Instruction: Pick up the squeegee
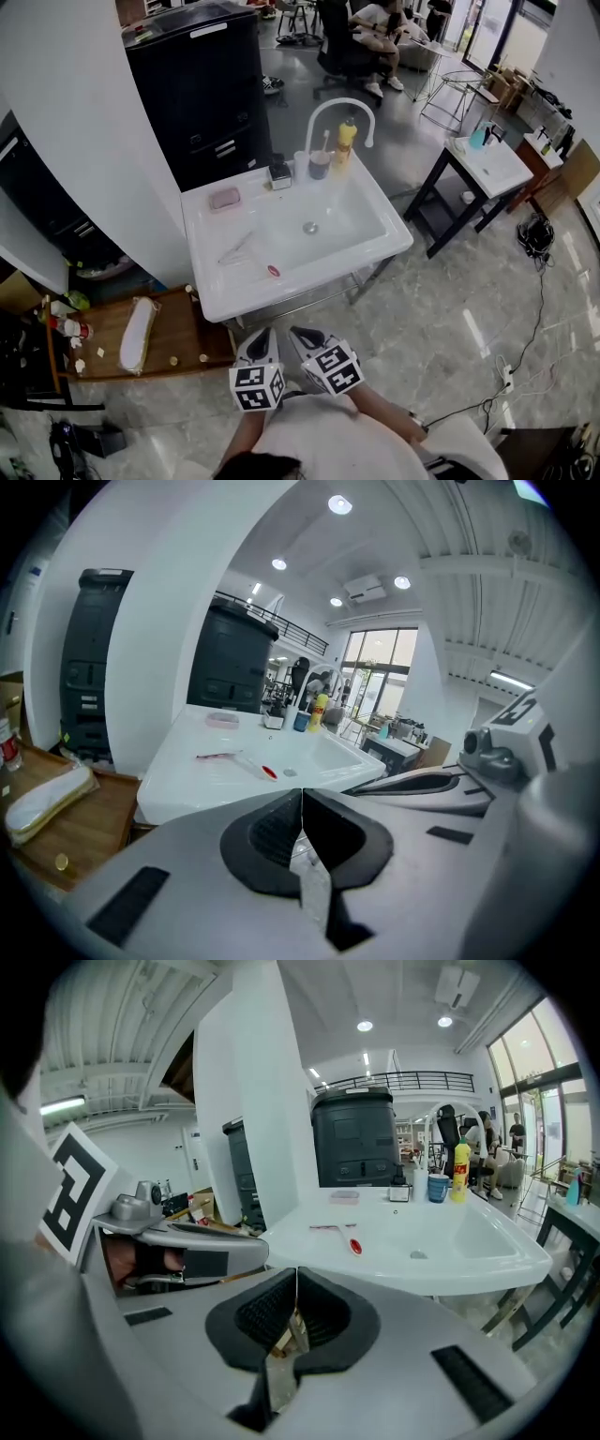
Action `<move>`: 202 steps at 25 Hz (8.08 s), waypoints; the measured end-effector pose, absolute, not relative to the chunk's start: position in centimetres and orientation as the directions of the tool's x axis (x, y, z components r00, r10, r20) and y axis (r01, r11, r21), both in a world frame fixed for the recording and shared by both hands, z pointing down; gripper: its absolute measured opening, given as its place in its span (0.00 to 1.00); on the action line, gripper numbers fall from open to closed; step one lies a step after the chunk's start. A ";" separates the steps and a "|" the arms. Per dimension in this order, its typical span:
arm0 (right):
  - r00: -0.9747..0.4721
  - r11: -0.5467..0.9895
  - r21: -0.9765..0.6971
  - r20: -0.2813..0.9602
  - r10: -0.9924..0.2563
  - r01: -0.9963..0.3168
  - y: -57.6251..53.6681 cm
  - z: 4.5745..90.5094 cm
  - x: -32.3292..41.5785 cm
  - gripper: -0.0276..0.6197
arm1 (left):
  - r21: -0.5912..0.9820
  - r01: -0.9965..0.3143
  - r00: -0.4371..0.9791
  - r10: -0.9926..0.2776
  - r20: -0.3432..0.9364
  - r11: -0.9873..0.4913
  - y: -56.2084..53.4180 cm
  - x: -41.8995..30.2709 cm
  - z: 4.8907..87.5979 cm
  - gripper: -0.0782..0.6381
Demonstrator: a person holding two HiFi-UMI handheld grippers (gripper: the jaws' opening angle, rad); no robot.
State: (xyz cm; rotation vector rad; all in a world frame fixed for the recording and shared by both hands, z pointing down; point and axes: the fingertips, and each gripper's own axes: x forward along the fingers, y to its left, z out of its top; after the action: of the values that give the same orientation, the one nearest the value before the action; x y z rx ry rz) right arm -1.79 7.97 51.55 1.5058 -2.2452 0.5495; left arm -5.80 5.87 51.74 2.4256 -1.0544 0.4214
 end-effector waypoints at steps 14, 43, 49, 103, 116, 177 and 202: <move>-0.349 0.326 -0.140 0.530 -0.773 -0.935 7.7 52.5 -3.2 0.09 | 0.311 -0.730 0.676 -0.579 0.455 -0.608 5.7 -7.4 52.6 0.14; -0.401 0.377 -0.156 0.510 -0.760 -0.913 1.4 52.6 -2.2 0.09 | 0.275 -0.827 0.560 -0.685 0.466 -0.490 1.5 -9.4 52.4 0.14; -0.423 0.403 -0.158 0.524 -0.740 -0.901 -3.6 53.1 -1.1 0.09 | 0.283 -0.852 0.523 -0.696 0.492 -0.441 -2.8 -8.6 53.1 0.14; -0.483 0.512 -0.279 0.814 -0.322 -0.812 -20.5 63.8 -3.1 0.35 | 0.257 -0.948 0.313 -0.673 0.670 -0.185 -19.1 -8.0 58.2 0.14; -0.425 0.498 -0.261 0.871 -0.248 -0.827 -19.6 65.8 -2.7 0.35 | 0.294 -0.939 0.336 -0.665 0.667 -0.179 -19.5 -8.1 59.1 0.14; -0.410 0.444 -0.176 0.755 -0.511 -0.879 -22.9 60.0 -0.2 0.17 | 0.334 -0.919 0.384 -0.675 0.630 -0.210 -19.3 -8.9 58.1 0.14; -0.380 0.389 -0.132 0.631 -0.677 -0.912 -23.7 52.5 2.8 0.17 | 0.331 -0.894 0.438 -0.746 0.501 -0.303 -22.1 -5.8 51.2 0.14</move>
State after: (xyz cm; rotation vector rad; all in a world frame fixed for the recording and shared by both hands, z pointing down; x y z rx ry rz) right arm 2.84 -23.69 52.50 1.3609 -2.1702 0.6486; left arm -5.80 -22.12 51.17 2.1262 -1.3727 0.3398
